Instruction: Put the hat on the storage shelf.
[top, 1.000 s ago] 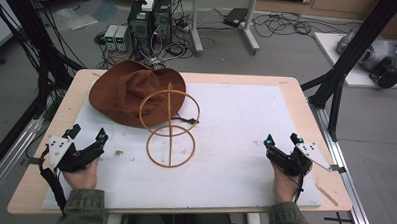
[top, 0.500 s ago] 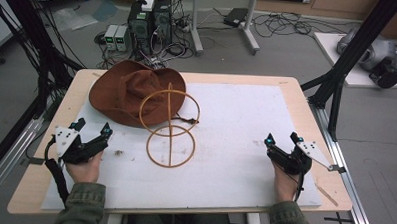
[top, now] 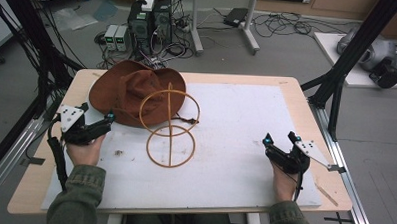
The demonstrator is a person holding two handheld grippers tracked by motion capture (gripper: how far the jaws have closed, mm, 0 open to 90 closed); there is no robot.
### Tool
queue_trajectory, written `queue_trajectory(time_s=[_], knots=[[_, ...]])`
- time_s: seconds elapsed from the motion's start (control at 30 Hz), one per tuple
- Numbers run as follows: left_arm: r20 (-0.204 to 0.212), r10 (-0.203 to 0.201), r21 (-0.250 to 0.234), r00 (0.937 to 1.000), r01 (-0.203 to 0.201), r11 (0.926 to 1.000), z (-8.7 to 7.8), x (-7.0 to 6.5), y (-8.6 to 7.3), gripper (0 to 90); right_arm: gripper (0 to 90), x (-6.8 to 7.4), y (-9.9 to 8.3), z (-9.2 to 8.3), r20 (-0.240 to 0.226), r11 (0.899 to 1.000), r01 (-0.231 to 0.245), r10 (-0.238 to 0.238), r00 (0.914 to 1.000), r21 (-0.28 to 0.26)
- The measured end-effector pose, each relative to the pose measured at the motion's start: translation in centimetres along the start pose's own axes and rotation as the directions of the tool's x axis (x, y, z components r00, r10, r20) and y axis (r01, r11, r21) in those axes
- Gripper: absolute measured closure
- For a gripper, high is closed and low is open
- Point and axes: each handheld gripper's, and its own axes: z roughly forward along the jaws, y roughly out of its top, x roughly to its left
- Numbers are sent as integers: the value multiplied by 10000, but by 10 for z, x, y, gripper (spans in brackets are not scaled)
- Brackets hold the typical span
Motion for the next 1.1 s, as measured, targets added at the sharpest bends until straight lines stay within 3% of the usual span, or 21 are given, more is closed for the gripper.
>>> queue_trajectory(time_s=[0.3,0.43,0.57,0.77,0.83,1.03,1.1], knots=[[276,-51,387,9996,41,9992,21,-2,5,164,122,0,0,0,-48,10000,-53,53,10000,-4],[467,59,823,9989,-97,9966,37,-4,4,168,122,0,0,1,-112,10000,-57,57,9999,32],[505,-273,1148,9984,213,9932,52,-2,5,173,122,1,-1,1,-152,10000,14,-13,9999,84],[474,-254,1324,9986,189,9910,64,-4,6,177,122,1,-1,2,-134,10000,9,-8,9999,79],[529,-315,1697,9981,221,9852,70,-3,6,169,122,1,-1,2,-169,10000,53,-52,9998,67],[555,-265,1778,9981,162,9839,85,-3,8,179,122,2,-1,3,-206,9999,97,-96,9997,87],[585,-432,2062,9974,302,9780,92,-1,7,171,122,2,-1,4,-211,9998,176,-174,9996,130]])
